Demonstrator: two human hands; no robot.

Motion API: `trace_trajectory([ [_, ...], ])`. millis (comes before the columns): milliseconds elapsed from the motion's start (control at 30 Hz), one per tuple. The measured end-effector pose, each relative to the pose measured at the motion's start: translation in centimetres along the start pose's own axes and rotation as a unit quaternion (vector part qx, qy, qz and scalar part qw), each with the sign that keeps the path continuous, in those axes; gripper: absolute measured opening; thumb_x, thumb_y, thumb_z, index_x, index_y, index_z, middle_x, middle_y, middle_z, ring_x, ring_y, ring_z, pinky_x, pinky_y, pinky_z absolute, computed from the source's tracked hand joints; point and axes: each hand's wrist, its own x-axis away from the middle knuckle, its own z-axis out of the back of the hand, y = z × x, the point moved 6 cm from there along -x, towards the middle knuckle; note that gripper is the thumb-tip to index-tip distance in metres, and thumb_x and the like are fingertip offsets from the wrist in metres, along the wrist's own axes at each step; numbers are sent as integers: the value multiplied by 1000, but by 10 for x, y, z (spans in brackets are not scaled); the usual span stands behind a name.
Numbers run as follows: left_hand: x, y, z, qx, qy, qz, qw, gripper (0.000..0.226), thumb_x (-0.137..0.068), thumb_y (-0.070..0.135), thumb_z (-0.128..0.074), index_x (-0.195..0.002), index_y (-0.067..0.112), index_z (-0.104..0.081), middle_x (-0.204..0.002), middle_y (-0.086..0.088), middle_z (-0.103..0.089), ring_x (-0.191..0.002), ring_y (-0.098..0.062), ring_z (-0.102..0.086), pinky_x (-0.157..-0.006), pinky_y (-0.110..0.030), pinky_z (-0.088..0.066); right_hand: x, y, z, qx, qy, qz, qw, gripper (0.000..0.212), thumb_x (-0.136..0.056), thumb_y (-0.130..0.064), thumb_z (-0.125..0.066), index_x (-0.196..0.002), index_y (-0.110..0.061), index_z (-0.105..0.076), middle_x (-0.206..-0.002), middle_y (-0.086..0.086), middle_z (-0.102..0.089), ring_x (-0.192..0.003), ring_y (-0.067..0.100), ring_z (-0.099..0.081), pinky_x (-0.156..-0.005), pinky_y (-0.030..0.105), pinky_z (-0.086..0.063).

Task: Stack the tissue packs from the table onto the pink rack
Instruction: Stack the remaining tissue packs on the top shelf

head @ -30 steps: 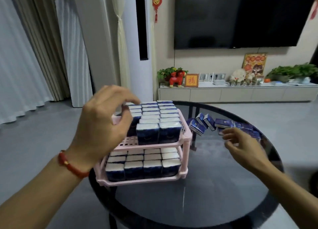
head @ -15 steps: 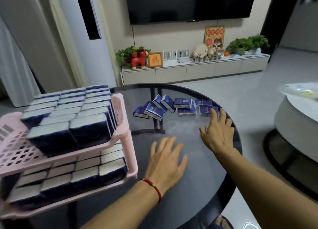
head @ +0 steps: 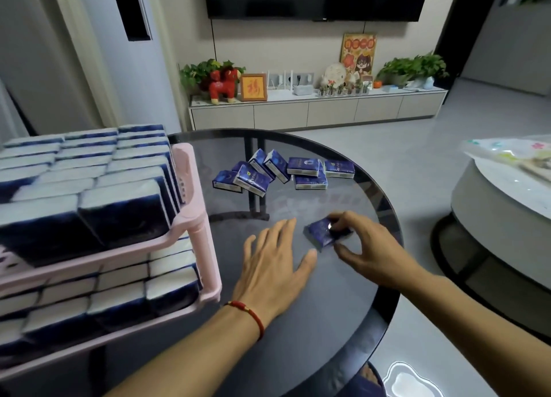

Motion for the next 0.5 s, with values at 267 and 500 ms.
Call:
trace_trajectory([
  [267, -1, 1, -7, -23, -18, -4, 1000, 80, -82, 72, -4, -133, 28, -47, -144, 7, -43, -140, -15, -32, -122, -49, -17, -65, 6, 8, -105, 66, -106, 987, 26, -97, -17, -62, -123, -19, -65, -132, 0, -64, -115, 14, -63, -97, 36, -53],
  [500, -1, -2, -1, 34, 19, 11, 999, 60, -81, 66, -23, -123, 30, -49, -119, 13, -51, -118, -11, -44, -115, -43, -27, -181, 32, -20, 107, -31, -148, 983, 63, -102, -26, -54, -159, -29, -26, -167, 1, -25, -157, 25, -11, -122, 63, -9],
])
